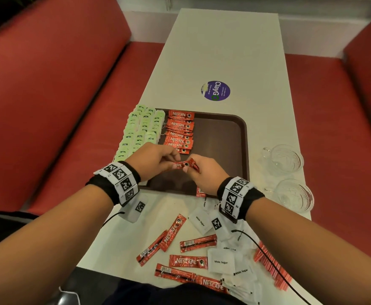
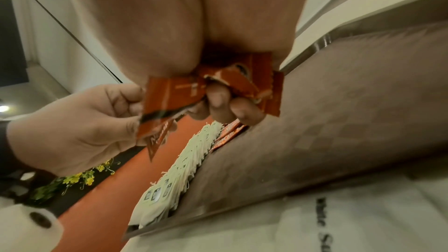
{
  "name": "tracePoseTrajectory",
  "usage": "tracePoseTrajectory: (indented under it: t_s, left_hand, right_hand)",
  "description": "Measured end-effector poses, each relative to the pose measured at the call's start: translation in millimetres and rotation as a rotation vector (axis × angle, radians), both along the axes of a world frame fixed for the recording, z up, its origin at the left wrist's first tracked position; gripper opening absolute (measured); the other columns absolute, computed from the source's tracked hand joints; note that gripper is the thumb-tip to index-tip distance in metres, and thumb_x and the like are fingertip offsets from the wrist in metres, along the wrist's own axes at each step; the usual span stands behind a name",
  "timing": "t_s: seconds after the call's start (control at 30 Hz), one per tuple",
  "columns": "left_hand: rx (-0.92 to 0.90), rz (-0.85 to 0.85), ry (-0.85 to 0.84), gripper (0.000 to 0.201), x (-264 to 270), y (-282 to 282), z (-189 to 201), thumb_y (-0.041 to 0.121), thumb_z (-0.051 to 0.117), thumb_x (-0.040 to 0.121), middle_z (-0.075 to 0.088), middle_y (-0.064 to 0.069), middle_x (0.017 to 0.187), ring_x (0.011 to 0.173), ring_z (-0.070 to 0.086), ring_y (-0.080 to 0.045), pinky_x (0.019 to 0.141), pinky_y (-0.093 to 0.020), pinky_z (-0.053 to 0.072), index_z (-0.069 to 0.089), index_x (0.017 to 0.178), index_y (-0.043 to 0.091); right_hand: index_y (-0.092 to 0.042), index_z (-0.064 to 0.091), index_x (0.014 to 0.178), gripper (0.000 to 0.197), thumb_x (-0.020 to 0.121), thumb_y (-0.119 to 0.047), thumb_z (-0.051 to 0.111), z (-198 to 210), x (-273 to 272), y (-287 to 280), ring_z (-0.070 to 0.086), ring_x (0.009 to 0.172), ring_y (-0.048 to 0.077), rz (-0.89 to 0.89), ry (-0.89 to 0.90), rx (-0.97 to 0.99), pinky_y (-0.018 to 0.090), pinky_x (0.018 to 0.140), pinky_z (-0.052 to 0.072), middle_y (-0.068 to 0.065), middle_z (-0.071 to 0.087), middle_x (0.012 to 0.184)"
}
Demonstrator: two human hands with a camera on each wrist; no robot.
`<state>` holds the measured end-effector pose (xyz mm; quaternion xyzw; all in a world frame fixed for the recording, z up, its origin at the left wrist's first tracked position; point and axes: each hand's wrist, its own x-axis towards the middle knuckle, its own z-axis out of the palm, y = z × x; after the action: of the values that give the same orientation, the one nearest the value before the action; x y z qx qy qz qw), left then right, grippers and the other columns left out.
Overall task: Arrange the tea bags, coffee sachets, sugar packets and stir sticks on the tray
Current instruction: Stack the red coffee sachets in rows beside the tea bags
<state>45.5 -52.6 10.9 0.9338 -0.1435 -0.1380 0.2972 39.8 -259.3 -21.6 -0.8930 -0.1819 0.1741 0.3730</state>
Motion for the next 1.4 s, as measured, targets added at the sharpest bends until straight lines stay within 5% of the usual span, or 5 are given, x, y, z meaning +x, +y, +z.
tracePoseTrajectory:
  t_s: [0.47, 0.83, 1.0, 1.13, 1.4]
  left_hand:
    - [0.634, 0.071, -0.010, 0.012, 72.0, -15.3, -43.5, 0.041, 0.074, 0.085, 0.070, 0.006, 0.099, 0.099, 0.063, -0.019, 0.088, -0.037, 0.051, 0.072, 0.094, 0.034]
    - [0.500, 0.019, 0.083, 0.020, 82.3, -17.4, -43.4, 0.030, 0.078, 0.083, 0.069, 0.003, 0.097, 0.093, 0.064, -0.019, 0.084, -0.034, 0.052, 0.070, 0.100, 0.025]
    - [0.313, -0.008, -0.038, 0.031, 73.5, -25.4, -28.4, 0.055, 0.063, 0.089, 0.068, 0.004, 0.085, 0.083, 0.062, -0.015, 0.075, -0.031, 0.050, 0.072, 0.091, 0.025]
    - [0.056, -0.218, 0.198, 0.054, 50.4, -35.2, -14.1, 0.072, 0.060, 0.074, 0.069, 0.003, 0.079, 0.076, 0.064, -0.014, 0.072, -0.032, 0.050, 0.074, 0.089, 0.022]
    - [0.028, -0.195, 0.180, 0.013, 42.1, -29.5, -19.1, 0.039, 0.079, 0.081, 0.069, 0.009, 0.077, 0.075, 0.064, -0.007, 0.078, -0.038, 0.055, 0.073, 0.083, 0.027]
  right_hand:
    - [-0.016, 0.039, 0.122, 0.018, 0.104, -0.017, 0.041, -2.1, 10.2, -17.1, 0.054, 0.063, 0.016, -0.118, 0.105, -0.036, 0.030, 0.057, 0.043, 0.004, 0.056, 0.080]
    - [-0.022, 0.044, 0.112, 0.020, 0.099, -0.009, 0.052, 3.1, 11.3, -15.8, 0.063, 0.084, 0.010, -0.160, 0.088, 0.111, 0.017, 0.072, 0.049, -0.002, 0.060, 0.096]
    - [-0.025, 0.042, 0.113, 0.023, 0.100, -0.011, 0.054, 4.8, 12.9, -14.9, 0.060, 0.081, 0.002, -0.209, 0.072, 0.138, 0.010, 0.065, 0.042, -0.011, 0.057, 0.096]
    - [-0.025, 0.043, 0.112, 0.021, 0.100, -0.012, 0.054, 5.8, 15.8, -14.2, 0.058, 0.080, 0.006, -0.274, 0.010, 0.206, 0.015, 0.065, 0.041, -0.005, 0.057, 0.095]
    - [-0.023, 0.045, 0.112, 0.016, 0.101, -0.024, 0.056, 6.2, 20.1, -16.6, 0.060, 0.077, 0.009, -0.336, 0.010, 0.233, 0.027, 0.070, 0.053, -0.009, 0.057, 0.089]
